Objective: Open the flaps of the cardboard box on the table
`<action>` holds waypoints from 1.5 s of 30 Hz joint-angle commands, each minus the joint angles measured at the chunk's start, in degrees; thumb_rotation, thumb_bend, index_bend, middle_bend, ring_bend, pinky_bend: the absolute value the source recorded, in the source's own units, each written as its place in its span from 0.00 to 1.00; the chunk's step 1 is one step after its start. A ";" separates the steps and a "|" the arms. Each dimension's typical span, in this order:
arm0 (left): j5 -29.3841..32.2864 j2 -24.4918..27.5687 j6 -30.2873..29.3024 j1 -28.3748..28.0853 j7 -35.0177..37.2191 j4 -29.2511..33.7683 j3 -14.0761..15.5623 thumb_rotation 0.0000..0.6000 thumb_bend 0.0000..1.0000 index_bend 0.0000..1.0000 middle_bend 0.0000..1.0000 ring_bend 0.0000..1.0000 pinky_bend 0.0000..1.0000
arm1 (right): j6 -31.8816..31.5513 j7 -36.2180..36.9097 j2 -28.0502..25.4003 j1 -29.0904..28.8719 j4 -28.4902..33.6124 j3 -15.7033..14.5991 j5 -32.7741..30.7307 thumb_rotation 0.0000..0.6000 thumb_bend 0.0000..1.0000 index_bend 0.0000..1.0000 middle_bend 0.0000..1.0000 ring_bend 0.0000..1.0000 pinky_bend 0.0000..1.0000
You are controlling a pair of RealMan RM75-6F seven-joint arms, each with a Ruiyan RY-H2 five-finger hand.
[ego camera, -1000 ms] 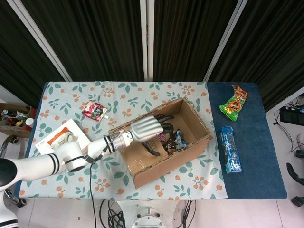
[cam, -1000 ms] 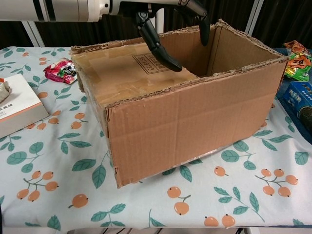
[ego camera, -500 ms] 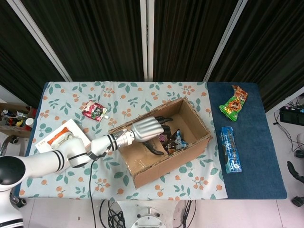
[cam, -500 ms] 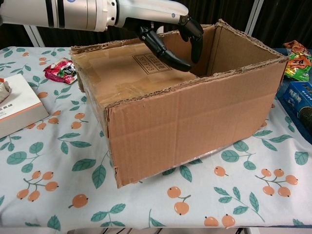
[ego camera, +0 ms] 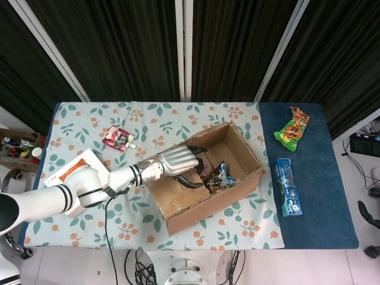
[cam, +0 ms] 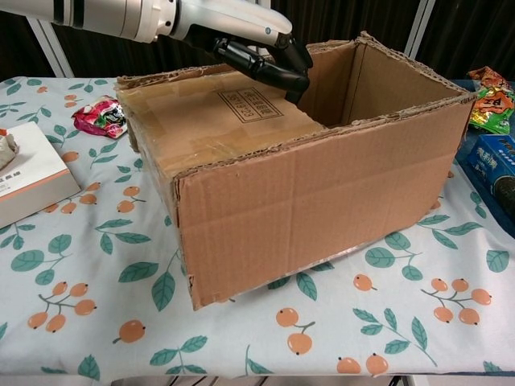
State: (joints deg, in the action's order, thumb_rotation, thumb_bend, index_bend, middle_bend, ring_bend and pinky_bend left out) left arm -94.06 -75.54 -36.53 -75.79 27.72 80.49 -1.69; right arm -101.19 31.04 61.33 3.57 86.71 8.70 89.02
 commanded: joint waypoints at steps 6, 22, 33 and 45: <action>-0.14 1.05 0.09 -0.41 -1.44 1.01 -0.16 0.13 0.28 0.49 0.42 0.04 0.15 | 0.05 0.36 0.06 0.04 -0.13 -0.07 -0.16 1.00 0.18 0.00 0.00 0.00 0.00; 2.50 10.91 -1.02 0.74 -5.51 10.83 -2.60 0.07 0.29 0.62 0.55 0.10 0.15 | -1.04 0.79 -0.20 0.00 0.43 0.42 0.18 1.00 0.18 0.00 0.00 0.00 0.00; 6.10 25.36 -4.42 6.28 -8.58 22.83 -4.45 0.06 0.29 0.62 0.56 0.11 0.15 | -1.55 -1.36 -0.54 -0.61 2.45 0.38 1.83 1.00 0.18 0.00 0.00 0.00 0.00; 3.98 37.68 -11.39 17.14 -8.04 30.87 -2.64 0.00 0.29 0.63 0.58 0.13 0.15 | -0.36 -6.68 -0.73 -2.55 6.44 -0.13 4.79 1.00 0.18 0.00 0.00 0.00 0.00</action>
State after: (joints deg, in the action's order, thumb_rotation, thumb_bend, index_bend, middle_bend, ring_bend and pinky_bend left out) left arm -89.23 -39.22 -46.49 -60.38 19.24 110.20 -5.00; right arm -101.76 24.67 60.57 1.25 92.87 8.69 93.55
